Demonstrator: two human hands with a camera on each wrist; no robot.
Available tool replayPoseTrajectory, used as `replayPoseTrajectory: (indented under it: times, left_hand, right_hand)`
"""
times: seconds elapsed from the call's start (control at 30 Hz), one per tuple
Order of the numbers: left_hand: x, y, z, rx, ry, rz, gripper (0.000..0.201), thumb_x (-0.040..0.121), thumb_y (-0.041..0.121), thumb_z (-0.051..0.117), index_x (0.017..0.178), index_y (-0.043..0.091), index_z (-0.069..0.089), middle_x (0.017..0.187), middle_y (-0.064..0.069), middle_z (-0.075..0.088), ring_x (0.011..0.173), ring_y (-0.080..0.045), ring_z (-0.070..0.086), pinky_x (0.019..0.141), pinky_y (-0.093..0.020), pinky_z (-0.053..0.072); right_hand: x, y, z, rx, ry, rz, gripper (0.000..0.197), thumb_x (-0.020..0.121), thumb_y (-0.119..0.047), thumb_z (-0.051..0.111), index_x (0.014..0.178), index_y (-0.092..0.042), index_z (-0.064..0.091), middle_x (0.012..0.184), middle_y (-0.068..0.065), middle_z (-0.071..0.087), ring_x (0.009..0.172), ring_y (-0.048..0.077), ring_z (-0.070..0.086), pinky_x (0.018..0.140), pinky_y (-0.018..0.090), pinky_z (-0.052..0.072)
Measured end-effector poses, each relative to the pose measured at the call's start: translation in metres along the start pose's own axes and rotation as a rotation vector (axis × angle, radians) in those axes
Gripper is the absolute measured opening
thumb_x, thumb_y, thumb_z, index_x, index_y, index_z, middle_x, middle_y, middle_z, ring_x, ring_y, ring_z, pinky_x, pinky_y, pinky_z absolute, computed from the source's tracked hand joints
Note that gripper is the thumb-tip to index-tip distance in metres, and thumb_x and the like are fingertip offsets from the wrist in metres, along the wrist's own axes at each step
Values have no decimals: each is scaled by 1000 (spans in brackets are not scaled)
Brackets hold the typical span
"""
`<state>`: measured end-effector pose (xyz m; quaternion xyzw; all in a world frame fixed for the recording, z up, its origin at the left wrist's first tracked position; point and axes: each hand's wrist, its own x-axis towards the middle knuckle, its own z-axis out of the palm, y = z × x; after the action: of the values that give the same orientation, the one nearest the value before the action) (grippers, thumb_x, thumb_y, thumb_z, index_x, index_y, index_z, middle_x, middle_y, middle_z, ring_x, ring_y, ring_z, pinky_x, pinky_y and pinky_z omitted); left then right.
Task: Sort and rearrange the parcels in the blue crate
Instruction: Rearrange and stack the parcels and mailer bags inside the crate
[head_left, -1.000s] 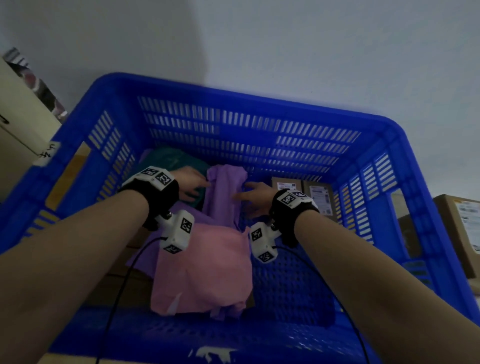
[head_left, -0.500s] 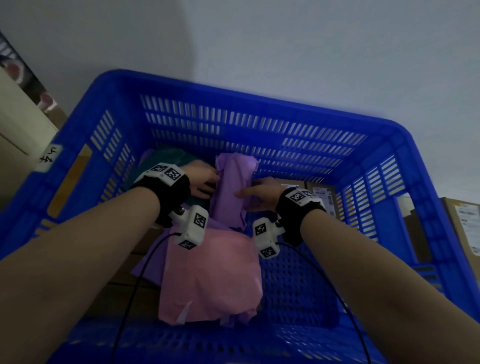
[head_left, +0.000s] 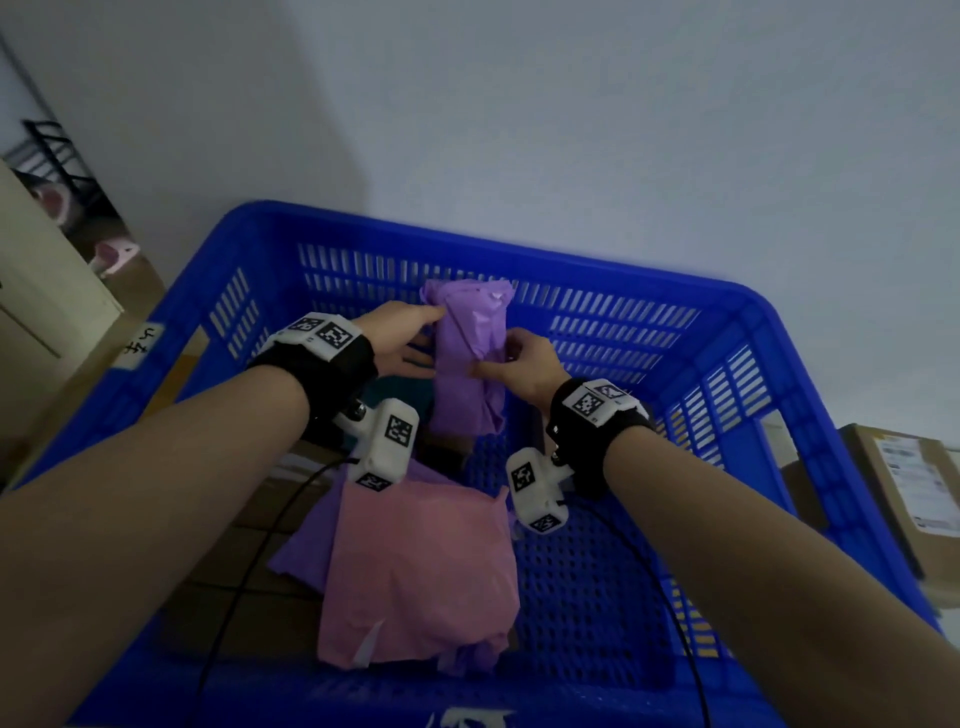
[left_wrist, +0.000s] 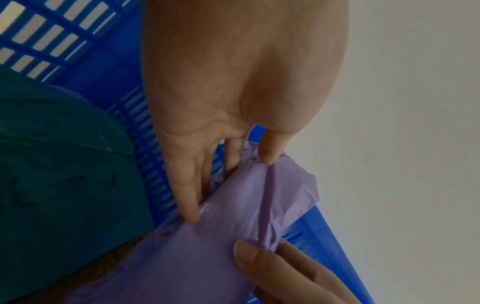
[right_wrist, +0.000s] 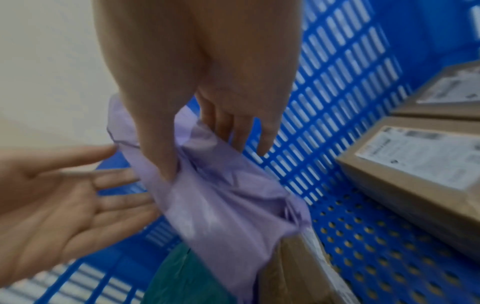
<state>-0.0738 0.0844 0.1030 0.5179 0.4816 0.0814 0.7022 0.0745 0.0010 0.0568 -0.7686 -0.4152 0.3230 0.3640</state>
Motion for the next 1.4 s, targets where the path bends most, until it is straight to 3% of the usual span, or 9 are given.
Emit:
replayPoseTrajectory:
  times: [0.13,0.47,0.57,0.7,0.87,1.0,1.1,1.27,1.4]
  left_hand:
    - [-11,4,-5,11,49,-12,32,94,38,49,112,12,50,101,-14,52,93,-26,55,76,-35,50]
    - [-49,13,-25,-105,44,-67,27,93,20,32,100,2,52,92,-21,60,81,-28,58,62,-33,46]
    - [-55,13,-24,-85,14,-80,45,95,39,34,118,3,49,98,-20,57,82,-28,58,61,-33,45]
    - [-65,13,-11,36,-83,-94,62,82,65,50,106,8,58,99,-17,64,85,-27,61,64,-30,48]
    - [-62,4,13,56,-66,-44,39,82,33,68,113,12,56,97,-14,66,84,-24,63,67,-30,50]
    - [-54,0,31,70,-54,-3,30,80,20,72,106,12,58,100,-11,67,85,-23,64,68,-31,52]
    - [-43,-6,40,119,-17,11,28,81,18,72,106,14,60,99,-8,67,84,-22,64,66,-31,52]
    - [-21,-22,61,139,-11,-39,34,81,14,72,112,9,59,96,-8,68,77,-20,63,68,-31,52]
    - [3,-35,87,123,21,-47,50,79,7,74,123,-4,53,110,-17,68,79,-22,65,64,-33,53]
  right_hand:
    - [-11,-10,-2,-29,60,-109,44,70,-18,81,105,-2,60,101,17,66,84,20,56,83,37,50]
    - [-55,-38,-25,-635,196,-520,46,70,-25,72,112,-13,56,99,4,59,88,26,56,73,33,44]
    - [-64,-36,-31,-860,312,-730,51,55,-19,78,104,-10,63,94,10,64,82,32,63,69,38,51]
    - [-75,-38,-39,-1011,460,-874,34,64,-19,61,97,-13,67,93,6,68,79,26,66,69,32,50]
    - [-85,-26,-50,-1077,447,-949,28,75,-18,48,94,-12,67,92,7,67,78,27,65,67,33,51]
    - [-89,-7,-69,-969,300,-731,64,63,-31,80,119,-13,55,120,9,59,106,28,60,89,42,51]
    - [-97,7,-88,-852,162,-467,93,71,-60,68,143,-13,32,147,6,34,134,24,36,110,43,33]
    - [-92,40,-109,-251,201,17,81,86,-41,63,148,-10,21,151,12,31,135,29,38,109,39,37]
    - [-80,76,-113,61,204,263,69,81,-32,72,136,-2,42,134,16,54,117,30,56,96,37,49]
